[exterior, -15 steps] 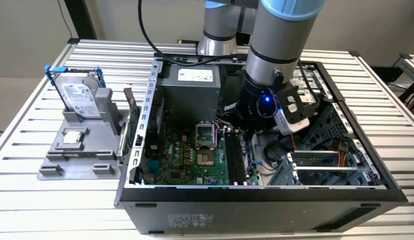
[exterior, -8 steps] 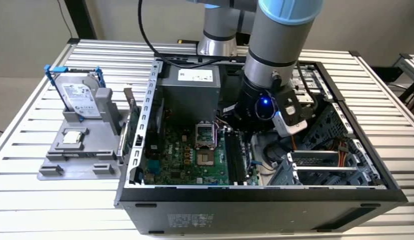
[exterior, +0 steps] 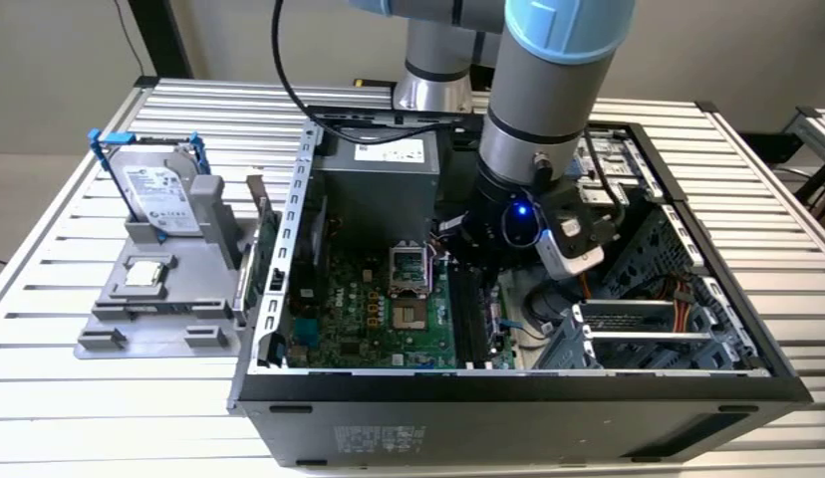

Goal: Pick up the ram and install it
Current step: 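Insert the ram into the slot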

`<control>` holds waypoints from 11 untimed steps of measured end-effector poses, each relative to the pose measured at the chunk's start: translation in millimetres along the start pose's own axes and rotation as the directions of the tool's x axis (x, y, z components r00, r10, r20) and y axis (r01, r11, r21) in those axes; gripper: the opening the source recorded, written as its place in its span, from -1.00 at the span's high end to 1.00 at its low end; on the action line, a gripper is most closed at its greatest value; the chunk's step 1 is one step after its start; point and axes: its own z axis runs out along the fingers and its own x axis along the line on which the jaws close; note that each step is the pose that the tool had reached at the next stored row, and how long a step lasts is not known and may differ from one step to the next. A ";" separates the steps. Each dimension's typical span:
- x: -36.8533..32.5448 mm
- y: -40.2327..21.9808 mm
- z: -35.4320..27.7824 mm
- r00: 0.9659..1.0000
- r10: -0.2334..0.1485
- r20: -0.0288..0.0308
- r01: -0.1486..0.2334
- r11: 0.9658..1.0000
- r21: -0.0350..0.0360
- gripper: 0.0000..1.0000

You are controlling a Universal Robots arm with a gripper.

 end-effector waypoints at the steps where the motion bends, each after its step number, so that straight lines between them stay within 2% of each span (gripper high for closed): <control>1: 0.1 -0.7 0.9 1.000 -0.002 0.000 0.002 1.000 0.000 1.00; 6: 0.2 -1.2 7.3 1.000 -0.031 0.000 0.031 1.000 -0.001 1.00; 11: 0.3 -1.3 8.5 0.999 -0.043 0.000 0.043 0.999 -0.001 1.00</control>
